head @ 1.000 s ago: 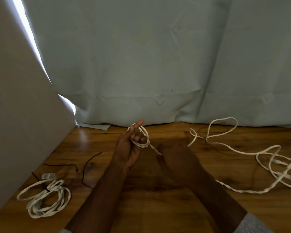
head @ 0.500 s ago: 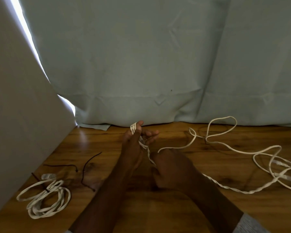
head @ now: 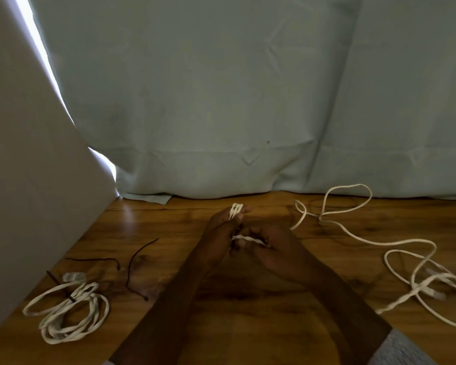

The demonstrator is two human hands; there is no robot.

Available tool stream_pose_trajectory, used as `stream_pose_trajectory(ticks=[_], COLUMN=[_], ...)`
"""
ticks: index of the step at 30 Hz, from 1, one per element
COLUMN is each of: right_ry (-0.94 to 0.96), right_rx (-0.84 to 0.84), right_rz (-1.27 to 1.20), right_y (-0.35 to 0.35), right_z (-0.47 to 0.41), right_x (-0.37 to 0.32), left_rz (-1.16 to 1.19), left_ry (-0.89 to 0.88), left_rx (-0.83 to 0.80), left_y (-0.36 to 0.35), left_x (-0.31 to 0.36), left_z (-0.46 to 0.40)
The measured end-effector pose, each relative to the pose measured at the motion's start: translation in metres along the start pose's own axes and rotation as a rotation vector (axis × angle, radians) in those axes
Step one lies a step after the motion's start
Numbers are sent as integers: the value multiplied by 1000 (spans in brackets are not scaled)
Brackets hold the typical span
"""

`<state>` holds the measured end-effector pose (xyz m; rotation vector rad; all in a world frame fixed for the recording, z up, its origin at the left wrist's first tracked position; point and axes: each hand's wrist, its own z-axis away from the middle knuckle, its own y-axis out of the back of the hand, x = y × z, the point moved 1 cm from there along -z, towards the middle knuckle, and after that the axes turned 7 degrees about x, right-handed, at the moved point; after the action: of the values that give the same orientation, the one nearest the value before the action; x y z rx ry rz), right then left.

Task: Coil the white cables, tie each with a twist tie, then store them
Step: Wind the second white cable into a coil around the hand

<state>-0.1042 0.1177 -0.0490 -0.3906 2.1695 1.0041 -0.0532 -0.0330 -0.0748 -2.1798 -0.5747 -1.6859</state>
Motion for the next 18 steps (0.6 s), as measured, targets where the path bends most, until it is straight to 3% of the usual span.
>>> stream_pose_trajectory(ticks=[9,14,18], right_ry=[156,101,-30], right_rx=[377,380,283], right_rz=[195,191,-86], right_y=[15,26,36], right_z=[-2,-4,-3], right_x=[11,21,25], left_rz=[74,228,233], left_ry=[175,420,485], left_rx=[-304,-493,-702], left_y=[-6,-3,0], left_x=[-1,-5,-2], left_z=[3,1,5])
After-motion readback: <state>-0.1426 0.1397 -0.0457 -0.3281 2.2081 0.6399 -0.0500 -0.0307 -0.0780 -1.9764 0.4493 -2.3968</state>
